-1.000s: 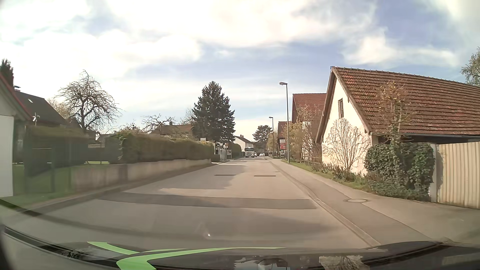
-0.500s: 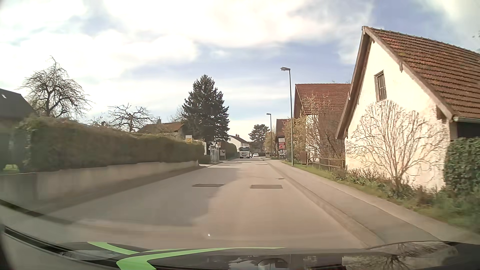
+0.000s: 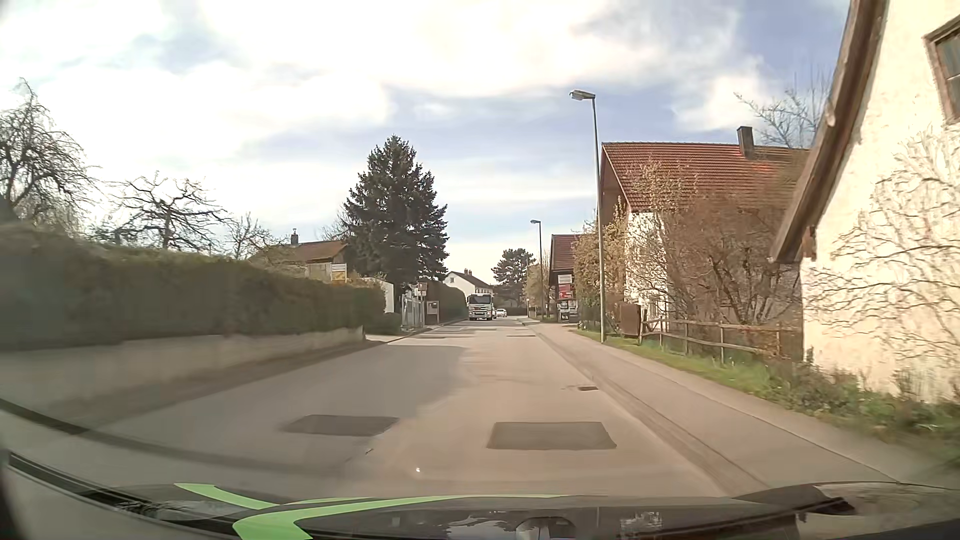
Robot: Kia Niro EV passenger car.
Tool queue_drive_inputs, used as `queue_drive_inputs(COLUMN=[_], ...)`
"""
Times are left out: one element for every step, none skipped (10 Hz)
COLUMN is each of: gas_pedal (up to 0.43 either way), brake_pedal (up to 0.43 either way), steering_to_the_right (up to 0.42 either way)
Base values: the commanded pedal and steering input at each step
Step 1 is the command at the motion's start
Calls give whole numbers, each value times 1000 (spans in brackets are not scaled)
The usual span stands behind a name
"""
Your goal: Follow the waypoints while adhering to traffic rules and regulations
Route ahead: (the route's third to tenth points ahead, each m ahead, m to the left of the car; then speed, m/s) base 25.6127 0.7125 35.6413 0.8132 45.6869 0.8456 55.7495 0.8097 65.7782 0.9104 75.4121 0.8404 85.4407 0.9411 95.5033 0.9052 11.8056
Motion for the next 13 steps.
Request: queue_drive_inputs(gas_pedal=[169, 169, 169, 157, 130, 130, 130, 130, 130, 130, 130, 130, 130], brake_pedal=[0, 0, 0, 0, 0, 0, 0, 0, 0, 0, 0, 0, 0], steering_to_the_right=[5, 3, 2, 2, 2, 1, 0, 0, 0, 0, 0, 0, 0])
